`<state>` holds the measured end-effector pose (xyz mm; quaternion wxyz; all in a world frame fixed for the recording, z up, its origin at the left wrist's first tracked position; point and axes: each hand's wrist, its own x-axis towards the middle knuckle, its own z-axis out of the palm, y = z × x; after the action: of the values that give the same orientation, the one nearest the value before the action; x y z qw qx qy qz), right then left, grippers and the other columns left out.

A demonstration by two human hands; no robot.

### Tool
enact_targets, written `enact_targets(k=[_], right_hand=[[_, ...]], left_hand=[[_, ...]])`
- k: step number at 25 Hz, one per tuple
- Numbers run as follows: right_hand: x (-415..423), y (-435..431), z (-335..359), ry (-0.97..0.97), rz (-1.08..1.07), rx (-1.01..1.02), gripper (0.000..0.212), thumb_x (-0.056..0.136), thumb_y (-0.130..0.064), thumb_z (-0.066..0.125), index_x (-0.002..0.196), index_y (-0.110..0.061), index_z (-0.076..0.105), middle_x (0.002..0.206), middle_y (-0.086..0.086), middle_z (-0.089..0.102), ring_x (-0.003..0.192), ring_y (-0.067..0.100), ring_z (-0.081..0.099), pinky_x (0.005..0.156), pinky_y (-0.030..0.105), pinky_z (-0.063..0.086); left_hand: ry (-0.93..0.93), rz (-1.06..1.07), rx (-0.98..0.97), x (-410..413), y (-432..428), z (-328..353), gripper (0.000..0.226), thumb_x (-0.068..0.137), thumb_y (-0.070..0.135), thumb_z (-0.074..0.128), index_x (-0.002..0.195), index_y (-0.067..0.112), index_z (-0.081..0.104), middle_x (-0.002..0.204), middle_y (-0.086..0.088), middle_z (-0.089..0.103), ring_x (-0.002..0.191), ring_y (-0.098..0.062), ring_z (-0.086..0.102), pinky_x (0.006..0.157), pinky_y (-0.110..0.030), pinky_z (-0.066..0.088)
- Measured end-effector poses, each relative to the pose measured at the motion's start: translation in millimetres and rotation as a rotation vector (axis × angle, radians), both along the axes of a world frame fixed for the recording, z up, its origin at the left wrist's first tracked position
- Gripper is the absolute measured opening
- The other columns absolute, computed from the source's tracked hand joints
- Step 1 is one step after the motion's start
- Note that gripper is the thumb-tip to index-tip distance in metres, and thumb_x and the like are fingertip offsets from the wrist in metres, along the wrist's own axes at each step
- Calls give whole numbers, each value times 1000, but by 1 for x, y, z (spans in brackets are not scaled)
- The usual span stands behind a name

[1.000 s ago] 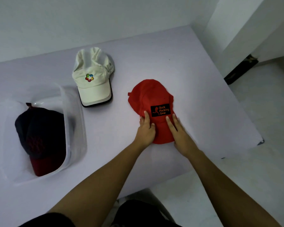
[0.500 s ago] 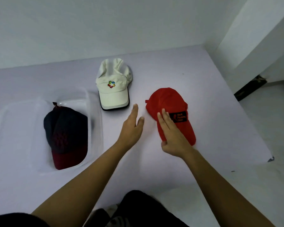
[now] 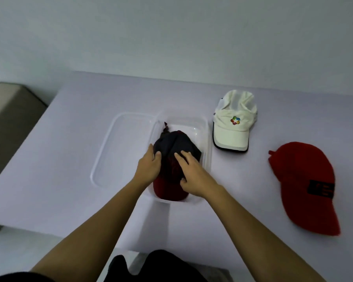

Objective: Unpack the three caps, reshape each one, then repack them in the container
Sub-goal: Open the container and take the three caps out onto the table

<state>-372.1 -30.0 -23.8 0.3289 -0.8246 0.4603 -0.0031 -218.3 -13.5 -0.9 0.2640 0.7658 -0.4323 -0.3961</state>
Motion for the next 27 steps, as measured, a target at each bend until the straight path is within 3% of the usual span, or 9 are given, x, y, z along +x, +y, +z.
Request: enact_targets(k=[4, 7, 11, 14, 16, 20, 23, 27], right_hand=[[24, -10, -10, 235, 5, 180, 109, 76, 1, 64, 148, -25, -13, 155, -1, -27, 146, 33, -5, 113, 46, 28], [29, -11, -14, 413, 59, 137, 127, 69, -11, 77, 144, -23, -25, 152, 4, -35, 145, 37, -3, 115, 49, 23], [40, -12, -19, 554, 88, 127, 142, 61, -25, 86, 141, -17, -31, 151, 11, -34, 144, 40, -2, 114, 50, 24], [41, -11, -15, 491, 74, 207, 134, 67, -18, 80, 140, -19, -33, 150, 11, -37, 143, 41, -7, 114, 50, 26], [38, -9, -7, 392, 20, 230, 118, 77, -11, 68, 142, -20, -29, 151, 10, -35, 143, 41, -9, 115, 50, 22], [31, 3, 6, 205, -116, 14, 83, 89, 7, 43, 147, -10, -16, 156, 10, -22, 144, 40, -10, 118, 48, 10], [26, 17, 18, 96, -154, -85, 83, 88, 14, 39, 147, -10, -14, 154, 8, -27, 142, 36, -19, 119, 46, 8], [3, 32, 43, -31, -147, -118, 99, 84, 16, 45, 142, -24, -25, 140, -5, -45, 141, 30, -27, 118, 45, 17]], left_hand=[[168, -75, 170, 8, -2, -36, 53, 101, 28, 29, 150, 14, 13, 156, -8, 24, 139, -27, 30, 108, -32, 27], [232, -41, 233, 5, -3, -51, 58, 101, 29, 30, 151, 16, 3, 160, -6, 7, 145, -25, 17, 116, -37, 18], [339, 51, 238, 5, -5, -51, 58, 99, 29, 34, 151, 25, 9, 158, -5, 17, 142, -28, 25, 115, -47, 26], [410, 97, 281, 4, -7, -43, 57, 100, 27, 34, 150, 27, 7, 156, -6, 22, 137, -32, 31, 109, -51, 32], [482, 166, 282, 2, -11, -35, 53, 98, 25, 36, 148, 24, 17, 147, -8, 37, 124, -31, 43, 101, -47, 40], [548, 450, 218, -9, -20, -21, 42, 93, 24, 38, 133, 12, 35, 115, -10, 54, 102, -27, 54, 94, -45, 49], [577, 623, 164, -18, -25, -5, 38, 95, 25, 34, 128, 8, 38, 112, -11, 56, 96, -26, 55, 78, -38, 50], [652, 699, 33, -32, -21, 27, 41, 94, 29, 33, 124, 8, 51, 113, -13, 63, 87, -21, 60, 59, -31, 47]])
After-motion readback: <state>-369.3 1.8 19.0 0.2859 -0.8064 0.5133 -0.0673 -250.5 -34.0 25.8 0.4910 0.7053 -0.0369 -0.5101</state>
